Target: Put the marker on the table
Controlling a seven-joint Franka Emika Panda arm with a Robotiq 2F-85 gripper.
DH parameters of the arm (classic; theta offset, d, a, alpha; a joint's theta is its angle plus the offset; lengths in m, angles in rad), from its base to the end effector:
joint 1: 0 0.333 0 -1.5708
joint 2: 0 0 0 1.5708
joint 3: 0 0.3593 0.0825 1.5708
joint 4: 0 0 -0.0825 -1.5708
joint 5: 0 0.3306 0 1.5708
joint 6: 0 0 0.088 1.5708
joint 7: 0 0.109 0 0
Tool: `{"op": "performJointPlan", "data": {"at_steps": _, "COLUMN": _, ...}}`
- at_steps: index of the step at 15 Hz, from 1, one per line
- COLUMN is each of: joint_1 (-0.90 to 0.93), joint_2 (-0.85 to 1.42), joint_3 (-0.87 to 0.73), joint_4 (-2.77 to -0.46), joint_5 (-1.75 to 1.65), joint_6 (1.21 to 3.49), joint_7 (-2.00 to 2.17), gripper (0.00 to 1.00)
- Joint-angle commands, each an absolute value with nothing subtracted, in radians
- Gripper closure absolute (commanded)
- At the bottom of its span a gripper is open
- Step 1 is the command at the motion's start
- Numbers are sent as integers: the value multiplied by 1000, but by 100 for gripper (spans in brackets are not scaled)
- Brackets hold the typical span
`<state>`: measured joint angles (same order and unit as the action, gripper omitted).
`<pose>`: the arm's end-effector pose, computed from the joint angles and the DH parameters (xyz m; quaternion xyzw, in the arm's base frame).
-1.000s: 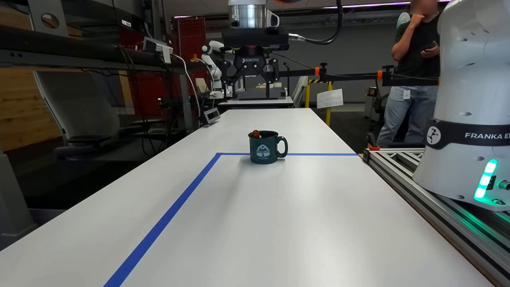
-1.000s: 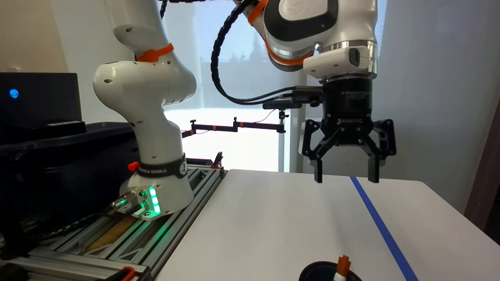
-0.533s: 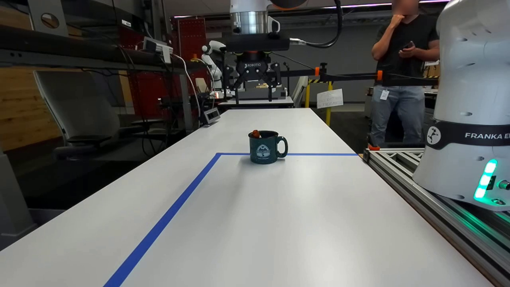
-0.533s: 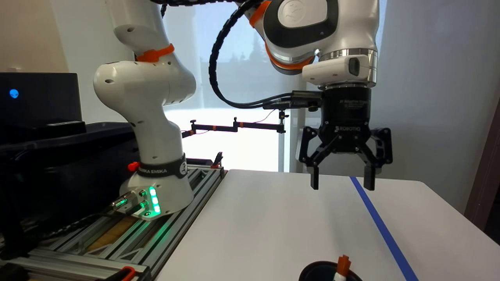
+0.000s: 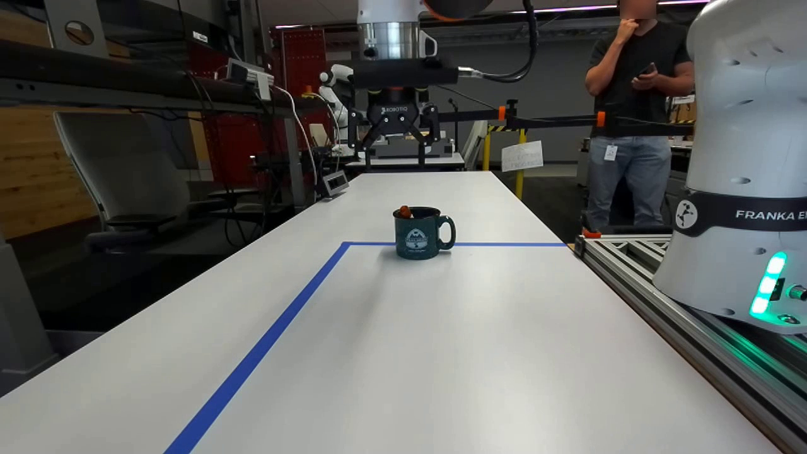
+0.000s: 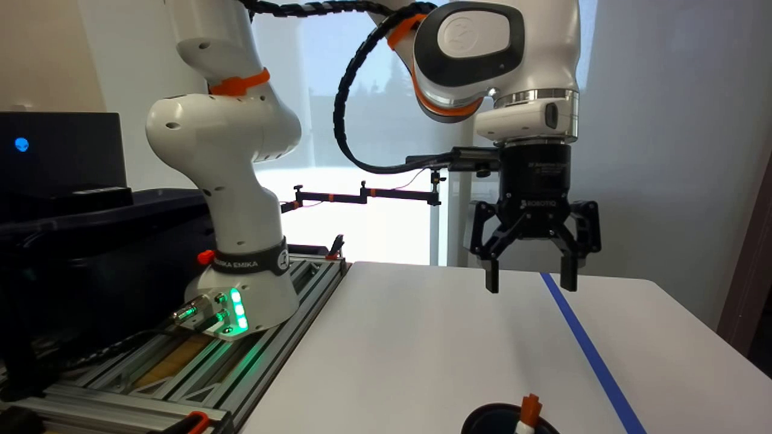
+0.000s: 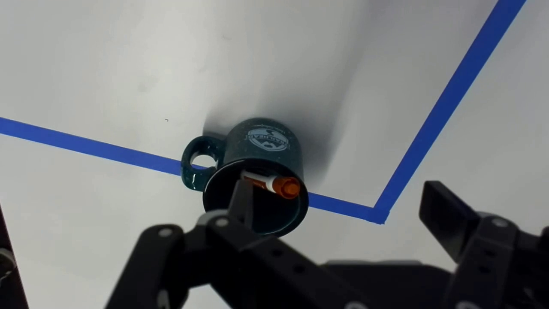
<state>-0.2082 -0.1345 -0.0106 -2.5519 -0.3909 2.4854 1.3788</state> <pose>0.3999 -0.0877 0.4042 0.7913 -0.5980 0.0954 0.0845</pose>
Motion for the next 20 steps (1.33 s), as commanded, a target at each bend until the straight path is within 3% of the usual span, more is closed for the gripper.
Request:
{"op": "performJointPlan", "data": {"at_steps": 1, "joint_1": -205, "joint_2": -89, "joint_3": -38, "joint_4": -2522, "joint_5": -382, "joint_6": 2501, "joint_7": 1422, "gripper": 0}}
{"op": "performJointPlan", "data": {"at_steps": 20, "joint_1": -164, "joint_2": 159, "joint_3": -192, "joint_4": -2352, "joint_5": -277, "joint_6": 2470, "joint_7": 1773, "gripper": 0}}
